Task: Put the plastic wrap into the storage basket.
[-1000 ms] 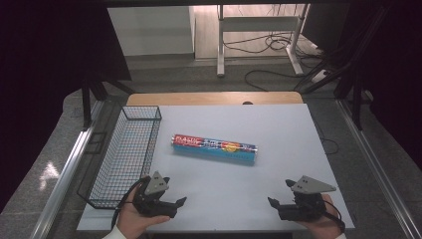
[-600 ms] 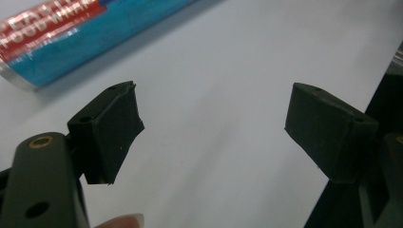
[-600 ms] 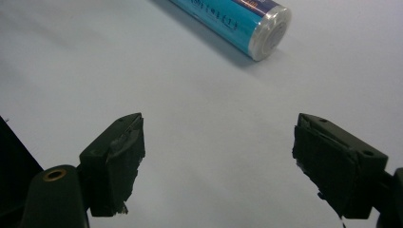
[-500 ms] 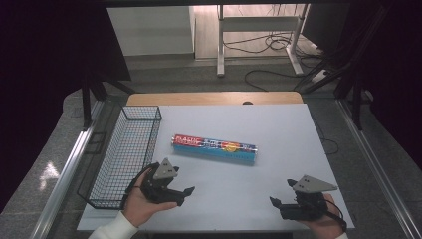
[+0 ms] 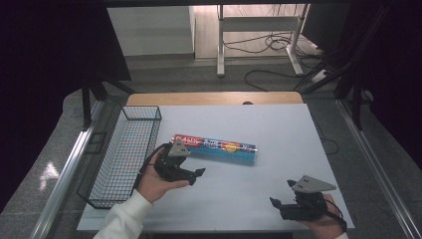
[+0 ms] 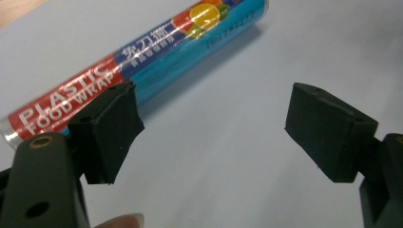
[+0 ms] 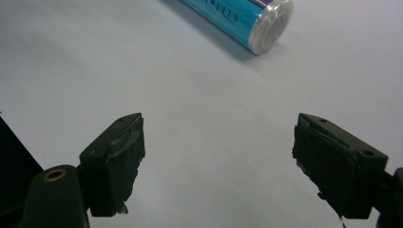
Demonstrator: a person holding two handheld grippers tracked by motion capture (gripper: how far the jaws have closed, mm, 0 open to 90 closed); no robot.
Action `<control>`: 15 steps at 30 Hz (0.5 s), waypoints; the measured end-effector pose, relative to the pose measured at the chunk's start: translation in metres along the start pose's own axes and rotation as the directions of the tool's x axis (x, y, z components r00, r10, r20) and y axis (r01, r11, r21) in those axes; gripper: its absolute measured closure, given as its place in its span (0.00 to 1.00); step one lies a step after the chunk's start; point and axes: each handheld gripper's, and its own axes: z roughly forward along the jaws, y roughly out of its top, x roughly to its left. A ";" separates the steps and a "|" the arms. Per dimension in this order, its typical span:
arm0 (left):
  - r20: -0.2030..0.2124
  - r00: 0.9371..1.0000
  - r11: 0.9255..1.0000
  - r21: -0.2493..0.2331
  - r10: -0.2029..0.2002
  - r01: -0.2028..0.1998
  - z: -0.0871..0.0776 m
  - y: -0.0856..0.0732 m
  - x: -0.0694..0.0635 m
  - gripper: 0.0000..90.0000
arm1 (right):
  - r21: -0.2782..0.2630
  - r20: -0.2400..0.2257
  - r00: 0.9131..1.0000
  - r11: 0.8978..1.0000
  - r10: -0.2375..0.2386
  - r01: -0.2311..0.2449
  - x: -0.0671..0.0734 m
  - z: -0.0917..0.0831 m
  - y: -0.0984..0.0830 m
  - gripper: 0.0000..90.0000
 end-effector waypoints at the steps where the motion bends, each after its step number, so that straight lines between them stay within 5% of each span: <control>1: 0.004 1.000 1.000 0.004 0.000 0.000 0.001 0.003 0.001 0.21 | 0.000 0.000 1.000 1.000 0.000 0.000 0.000 0.000 0.000 0.21; 7: 0.022 0.999 0.999 0.027 0.032 -0.033 0.011 0.025 0.008 0.20 | 0.008 0.001 1.000 1.000 -0.004 0.004 -0.001 0.000 -0.001 0.21; 15: 0.026 0.998 0.994 0.086 0.063 -0.065 0.039 0.033 0.026 0.21 | 0.043 -0.002 1.000 0.999 -0.027 0.027 -0.001 0.003 -0.003 0.21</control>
